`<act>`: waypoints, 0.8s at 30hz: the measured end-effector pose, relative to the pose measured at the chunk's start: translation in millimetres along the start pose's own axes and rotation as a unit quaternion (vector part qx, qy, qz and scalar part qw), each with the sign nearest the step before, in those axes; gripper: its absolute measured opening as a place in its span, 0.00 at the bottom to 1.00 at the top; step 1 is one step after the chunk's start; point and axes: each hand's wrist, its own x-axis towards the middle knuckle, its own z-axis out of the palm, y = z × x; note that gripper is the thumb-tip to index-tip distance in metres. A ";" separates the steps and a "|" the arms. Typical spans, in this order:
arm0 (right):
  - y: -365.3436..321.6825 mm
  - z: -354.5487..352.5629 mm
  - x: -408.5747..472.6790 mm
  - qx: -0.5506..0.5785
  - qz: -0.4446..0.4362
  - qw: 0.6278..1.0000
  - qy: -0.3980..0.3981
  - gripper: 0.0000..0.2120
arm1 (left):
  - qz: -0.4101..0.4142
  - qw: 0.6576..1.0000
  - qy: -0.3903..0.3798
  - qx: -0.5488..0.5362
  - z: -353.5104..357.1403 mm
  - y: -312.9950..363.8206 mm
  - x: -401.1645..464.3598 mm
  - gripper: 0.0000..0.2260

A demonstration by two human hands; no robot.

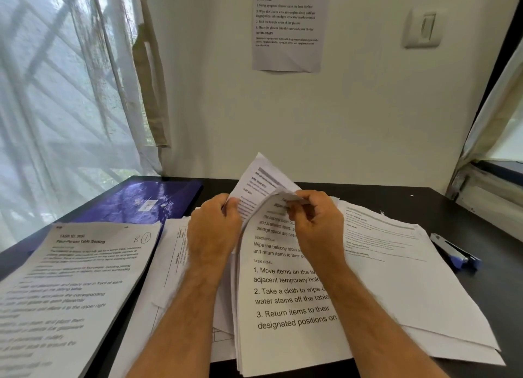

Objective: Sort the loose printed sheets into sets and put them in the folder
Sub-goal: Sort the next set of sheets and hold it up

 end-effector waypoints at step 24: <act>12.9 -16.2 7.2 0.039 0.254 0.958 -0.127 0.33 | -0.222 0.893 -0.014 -0.390 -18.9 -16.7 12.4 0.04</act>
